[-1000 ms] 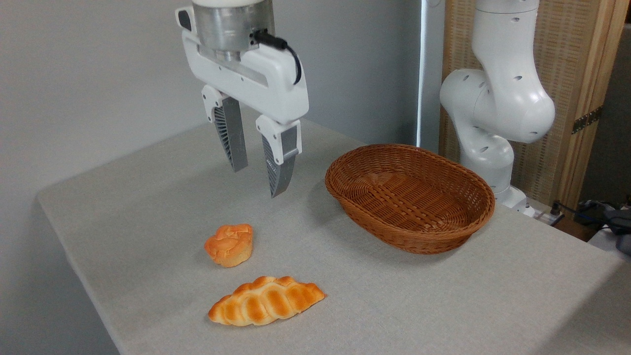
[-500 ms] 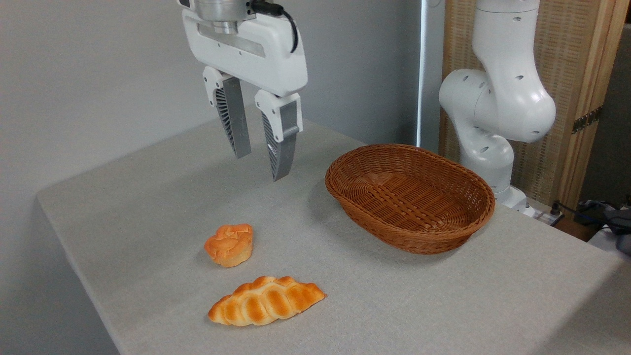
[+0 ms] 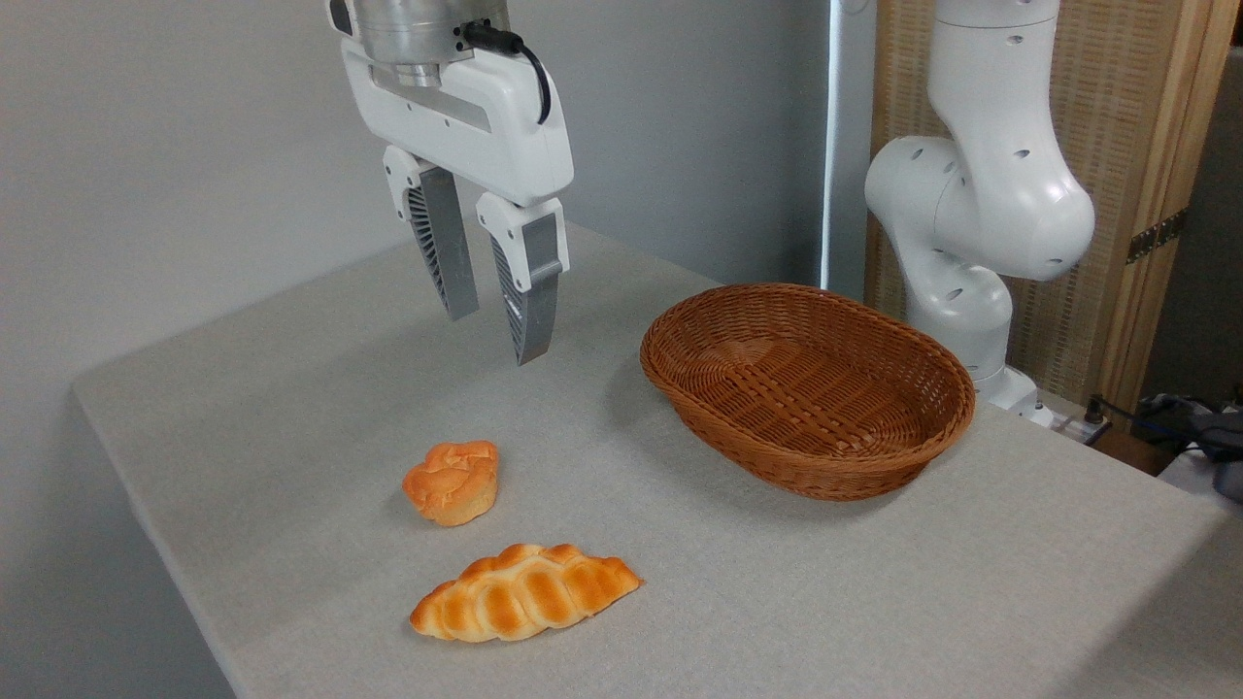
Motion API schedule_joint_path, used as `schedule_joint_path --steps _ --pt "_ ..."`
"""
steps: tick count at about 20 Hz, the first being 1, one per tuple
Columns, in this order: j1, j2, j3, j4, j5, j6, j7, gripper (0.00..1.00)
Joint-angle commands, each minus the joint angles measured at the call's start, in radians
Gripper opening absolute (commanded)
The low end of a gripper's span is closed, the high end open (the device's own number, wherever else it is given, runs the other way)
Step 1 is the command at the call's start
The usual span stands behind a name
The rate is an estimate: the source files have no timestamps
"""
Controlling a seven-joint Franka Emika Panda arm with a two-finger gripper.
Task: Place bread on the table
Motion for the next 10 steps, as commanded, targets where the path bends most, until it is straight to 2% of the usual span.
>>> schedule_joint_path --steps 1,10 --pt "-0.017 0.004 -0.002 -0.001 0.012 0.023 -0.047 1.0" --pt "-0.019 0.001 -0.003 -0.021 -0.004 0.06 -0.074 1.0"
